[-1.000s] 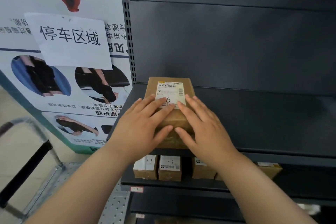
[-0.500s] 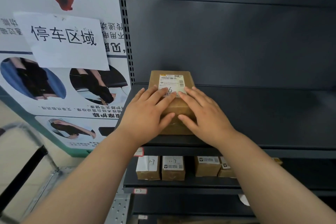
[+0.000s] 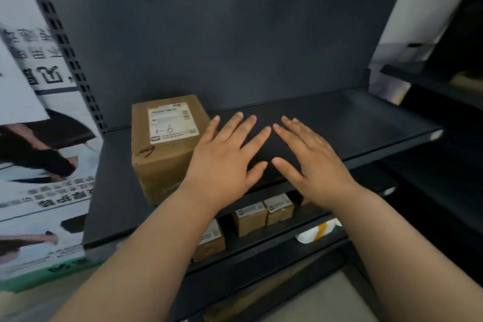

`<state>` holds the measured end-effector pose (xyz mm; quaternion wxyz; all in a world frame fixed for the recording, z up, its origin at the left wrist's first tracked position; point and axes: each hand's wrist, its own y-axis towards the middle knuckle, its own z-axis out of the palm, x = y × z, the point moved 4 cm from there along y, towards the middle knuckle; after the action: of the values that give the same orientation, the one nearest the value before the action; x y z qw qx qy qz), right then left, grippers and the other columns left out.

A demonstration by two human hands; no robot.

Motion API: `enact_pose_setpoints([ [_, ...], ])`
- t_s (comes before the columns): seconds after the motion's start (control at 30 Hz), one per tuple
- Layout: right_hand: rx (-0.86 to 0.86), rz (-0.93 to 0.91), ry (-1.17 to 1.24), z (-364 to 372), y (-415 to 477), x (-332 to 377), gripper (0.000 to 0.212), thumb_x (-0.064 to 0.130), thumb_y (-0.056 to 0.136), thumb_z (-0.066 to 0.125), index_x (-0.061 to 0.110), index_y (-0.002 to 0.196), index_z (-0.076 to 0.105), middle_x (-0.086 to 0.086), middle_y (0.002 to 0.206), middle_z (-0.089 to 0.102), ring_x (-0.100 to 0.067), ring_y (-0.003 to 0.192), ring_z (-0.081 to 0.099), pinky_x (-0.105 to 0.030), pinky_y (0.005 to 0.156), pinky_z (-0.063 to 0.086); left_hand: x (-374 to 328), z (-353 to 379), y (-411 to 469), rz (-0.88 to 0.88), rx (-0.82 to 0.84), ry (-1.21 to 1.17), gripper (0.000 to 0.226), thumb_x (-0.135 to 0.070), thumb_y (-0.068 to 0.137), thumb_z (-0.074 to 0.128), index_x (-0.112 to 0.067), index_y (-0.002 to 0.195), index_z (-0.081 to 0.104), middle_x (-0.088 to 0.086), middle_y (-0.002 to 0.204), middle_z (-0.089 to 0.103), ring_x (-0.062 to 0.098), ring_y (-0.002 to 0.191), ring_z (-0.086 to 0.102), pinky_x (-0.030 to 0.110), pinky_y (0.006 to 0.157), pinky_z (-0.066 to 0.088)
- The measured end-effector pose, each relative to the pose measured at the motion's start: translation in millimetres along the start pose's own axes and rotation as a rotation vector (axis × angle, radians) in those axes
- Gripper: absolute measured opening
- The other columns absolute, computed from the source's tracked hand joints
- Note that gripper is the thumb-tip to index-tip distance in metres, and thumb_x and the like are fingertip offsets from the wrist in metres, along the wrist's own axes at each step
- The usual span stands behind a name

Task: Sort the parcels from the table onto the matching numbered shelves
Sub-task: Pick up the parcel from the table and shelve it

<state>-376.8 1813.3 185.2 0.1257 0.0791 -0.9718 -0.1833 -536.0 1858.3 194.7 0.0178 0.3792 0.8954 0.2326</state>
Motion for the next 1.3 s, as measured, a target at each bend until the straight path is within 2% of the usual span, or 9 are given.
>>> enact_pose_setpoints([
  [0.13, -0.026, 0.184, -0.127, -30.2, -54.0, -51.0, 0.071, 0.060, 0.090, 0.029, 0.021, 0.149, 0.030, -0.004, 0.157, 0.027, -0.021, 0.146, 0.020, -0.036, 0.116, 0.017, -64.5, 12.5, 34.2, 0.178, 0.020, -0.084, 0.061, -0.050, 0.092, 0.034, -0.027, 0.148, 0.033, 0.005, 0.154, 0.035, 0.024, 0.144, 0.028, 0.049, 0.116, 0.020],
  [0.23, -0.043, 0.310, -0.190, -57.0, -100.9, -81.4, 0.071, 0.060, 0.090, 0.028, 0.021, 0.149, 0.030, -0.004, 0.157, 0.027, -0.021, 0.146, 0.020, -0.041, 0.117, 0.021, -123.6, 15.7, 54.3, 0.311, 0.027, -0.148, 0.060, -0.050, 0.095, 0.028, -0.029, 0.151, 0.024, 0.003, 0.158, 0.026, 0.021, 0.147, 0.019, 0.046, 0.119, 0.013],
  [0.3, -0.066, 0.396, -0.215, -76.9, -134.7, -98.7, 0.070, 0.060, 0.091, 0.026, 0.022, 0.150, 0.029, -0.002, 0.158, 0.024, -0.020, 0.147, 0.017, -0.041, 0.118, 0.020, -165.9, 17.7, 64.6, 0.388, 0.048, -0.184, 0.060, -0.049, 0.095, 0.029, -0.029, 0.152, 0.022, 0.002, 0.158, 0.026, 0.021, 0.147, 0.018, 0.046, 0.119, 0.012],
  [0.4, -0.050, 0.516, -0.244, -105.4, -187.1, -123.2, 0.071, 0.061, 0.090, 0.025, 0.025, 0.151, 0.025, 0.001, 0.159, 0.020, -0.016, 0.148, 0.012, -0.036, 0.119, 0.013, -234.6, 11.3, 74.0, 0.502, 0.028, -0.216, 0.059, -0.048, 0.092, 0.033, -0.027, 0.147, 0.036, 0.005, 0.150, 0.041, 0.024, 0.141, 0.033, 0.049, 0.115, 0.025],
  [0.53, -0.008, 0.631, -0.306, -137.1, -266.8, -156.8, 0.075, 0.064, 0.088, 0.017, 0.024, 0.151, 0.024, 0.001, 0.159, 0.021, -0.015, 0.148, 0.013, -0.037, 0.120, 0.015, -332.0, 5.2, 74.1, 0.651, 0.012, -0.275, 0.059, -0.047, 0.096, 0.037, -0.029, 0.151, 0.023, 0.002, 0.159, 0.023, 0.021, 0.147, 0.015, 0.046, 0.120, 0.014],
  [0.6, 0.014, 0.719, -0.333, -149.9, -313.8, -171.5, 0.070, 0.061, 0.092, 0.024, 0.025, 0.152, 0.021, 0.002, 0.160, 0.018, -0.014, 0.148, 0.010, -0.036, 0.120, 0.012, -382.8, 6.1, 70.3, 0.720, 0.032, -0.285, 0.060, -0.047, 0.098, 0.035, -0.031, 0.152, 0.016, 0.000, 0.161, 0.015, 0.019, 0.149, 0.008, 0.044, 0.121, 0.009],
  [0.7, 0.060, 0.870, -0.379, -164.6, -393.6, -189.6, 0.066, 0.055, 0.096, 0.031, 0.025, 0.153, 0.017, 0.003, 0.161, 0.013, -0.014, 0.148, 0.005, -0.034, 0.121, 0.009, -461.7, 9.2, 58.3, 0.815, 0.059, -0.344, 0.060, -0.046, 0.098, 0.037, -0.032, 0.152, 0.015, 0.000, 0.161, 0.015, 0.019, 0.149, 0.008, 0.043, 0.121, 0.007],
  [1.0, 0.101, 1.479, -0.330, -185.4, -628.0, -198.7, 0.065, 0.054, 0.098, 0.032, 0.026, 0.154, 0.014, 0.003, 0.161, 0.009, -0.015, 0.149, 0.002, -0.035, 0.120, 0.011, -661.2, 26.0, -10.3, 1.199, 0.255, -0.438, 0.057, -0.040, 0.101, 0.033, -0.033, 0.153, 0.009, -0.004, 0.162, 0.010, 0.014, 0.149, 0.003, 0.038, 0.121, 0.002],
  [1.3, 0.026, 1.890, -0.202, -168.1, -731.3, -188.5, 0.063, 0.052, 0.099, 0.031, 0.027, 0.154, 0.013, 0.002, 0.162, 0.007, -0.018, 0.149, 0.001, -0.037, 0.120, 0.009, -799.4, 32.8, -40.0, 1.549, 0.310, -0.460, 0.057, -0.035, 0.102, 0.034, -0.030, 0.153, 0.010, -0.004, 0.161, 0.014, 0.014, 0.148, 0.006, 0.037, 0.121, 0.004],
])
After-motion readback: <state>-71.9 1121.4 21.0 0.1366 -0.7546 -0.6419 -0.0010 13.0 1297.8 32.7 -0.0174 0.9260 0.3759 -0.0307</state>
